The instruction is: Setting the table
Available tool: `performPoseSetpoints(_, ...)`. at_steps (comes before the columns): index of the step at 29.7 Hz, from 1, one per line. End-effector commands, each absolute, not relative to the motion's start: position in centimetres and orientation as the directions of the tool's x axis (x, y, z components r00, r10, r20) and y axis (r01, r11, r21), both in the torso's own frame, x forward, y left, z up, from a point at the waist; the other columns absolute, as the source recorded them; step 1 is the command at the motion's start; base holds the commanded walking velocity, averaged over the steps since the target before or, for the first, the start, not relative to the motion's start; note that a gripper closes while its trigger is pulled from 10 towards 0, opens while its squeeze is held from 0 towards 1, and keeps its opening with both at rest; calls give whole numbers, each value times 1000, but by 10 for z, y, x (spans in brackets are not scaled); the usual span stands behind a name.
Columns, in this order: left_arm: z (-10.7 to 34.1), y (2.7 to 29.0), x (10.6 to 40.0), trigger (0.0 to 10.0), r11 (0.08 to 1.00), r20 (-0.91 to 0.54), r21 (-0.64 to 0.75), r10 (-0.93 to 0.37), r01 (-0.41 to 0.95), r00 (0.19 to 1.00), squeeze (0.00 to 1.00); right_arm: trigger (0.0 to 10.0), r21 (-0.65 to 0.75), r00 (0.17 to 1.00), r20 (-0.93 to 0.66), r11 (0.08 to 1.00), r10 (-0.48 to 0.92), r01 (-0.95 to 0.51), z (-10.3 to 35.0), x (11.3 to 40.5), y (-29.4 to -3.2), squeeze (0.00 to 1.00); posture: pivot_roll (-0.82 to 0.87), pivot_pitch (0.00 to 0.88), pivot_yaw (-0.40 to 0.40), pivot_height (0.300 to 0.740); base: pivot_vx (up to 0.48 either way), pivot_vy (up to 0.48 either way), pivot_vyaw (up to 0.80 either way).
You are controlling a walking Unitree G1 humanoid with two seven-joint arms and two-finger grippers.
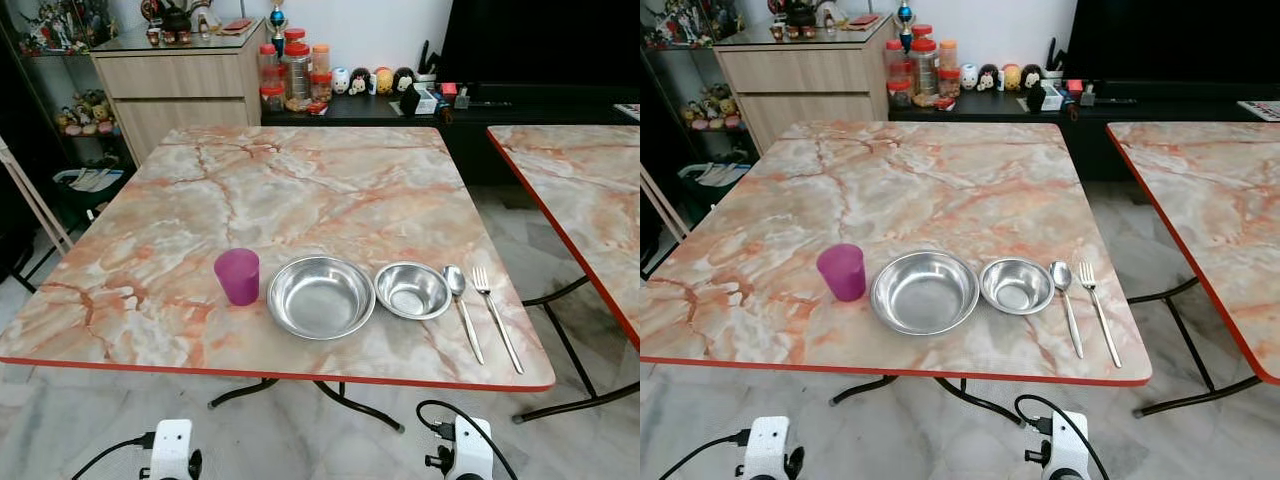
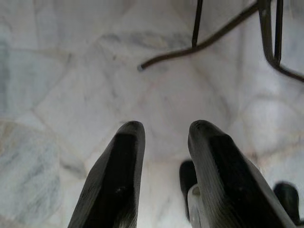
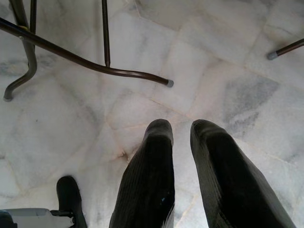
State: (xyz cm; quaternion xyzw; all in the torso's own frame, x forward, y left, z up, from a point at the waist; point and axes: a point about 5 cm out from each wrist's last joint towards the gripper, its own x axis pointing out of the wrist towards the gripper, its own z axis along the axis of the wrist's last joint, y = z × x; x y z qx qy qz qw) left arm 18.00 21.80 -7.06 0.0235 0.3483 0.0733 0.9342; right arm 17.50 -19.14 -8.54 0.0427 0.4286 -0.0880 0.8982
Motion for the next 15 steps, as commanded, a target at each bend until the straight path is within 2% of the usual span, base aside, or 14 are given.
performPoseSetpoints(1,-61,228,187,10000,984,-585,93,180,-155,791,0,10000,-9,616,-778,982,-126,190,-85,175,-193,0,-3,0,1,740,0,0,0)
performPoseSetpoints(2,-45,237,196,10000,980,-478,105,200,-171,855,0,10000,-10,616,-777,982,-126,188,-85,175,-194,0,7,0,-2,740,0,0,0)
performPoseSetpoints(8,-20,247,207,10000,976,-332,131,211,-176,919,0,10000,-14,616,-778,983,-124,181,-84,176,-195,0,17,0,-2,740,0,0,0)
performPoseSetpoints(15,-3,241,198,10000,979,-240,127,184,-157,953,0,10000,-14,619,-775,983,-125,182,-84,178,-196,0,25,0,2,740,0,0,0)
